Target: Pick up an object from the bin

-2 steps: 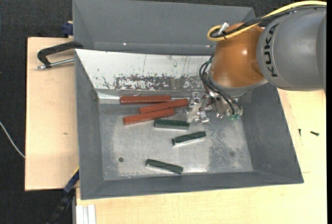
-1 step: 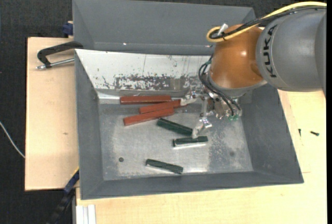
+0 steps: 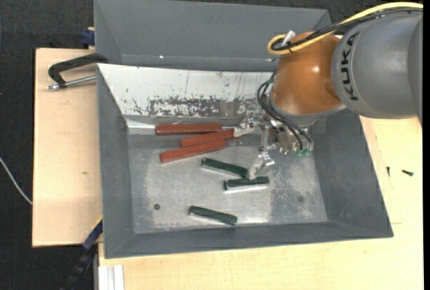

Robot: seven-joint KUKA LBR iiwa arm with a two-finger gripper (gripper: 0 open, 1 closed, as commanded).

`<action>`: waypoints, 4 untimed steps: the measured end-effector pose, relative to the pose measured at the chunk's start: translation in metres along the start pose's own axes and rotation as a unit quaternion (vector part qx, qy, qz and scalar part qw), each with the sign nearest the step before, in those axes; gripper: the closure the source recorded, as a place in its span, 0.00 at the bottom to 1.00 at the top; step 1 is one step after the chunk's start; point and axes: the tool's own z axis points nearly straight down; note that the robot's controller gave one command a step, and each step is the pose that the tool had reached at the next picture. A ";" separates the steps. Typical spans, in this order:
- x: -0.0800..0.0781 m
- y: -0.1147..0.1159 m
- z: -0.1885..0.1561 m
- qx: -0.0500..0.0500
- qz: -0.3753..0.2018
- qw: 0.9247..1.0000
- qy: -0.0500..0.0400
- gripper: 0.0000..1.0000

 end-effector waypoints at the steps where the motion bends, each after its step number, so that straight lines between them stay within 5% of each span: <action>1: 0.008 0.005 0.006 0.000 0.005 1.000 0.002 1.00; 2: 0.009 0.006 0.008 0.000 0.004 1.000 0.005 0.00; 3: 0.009 0.006 0.008 0.000 0.005 1.000 0.005 1.00; 4: 0.009 0.006 0.008 0.000 0.005 1.000 0.005 1.00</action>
Offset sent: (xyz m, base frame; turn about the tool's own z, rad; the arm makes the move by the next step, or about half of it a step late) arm 0.0000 0.0000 0.0000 0.0000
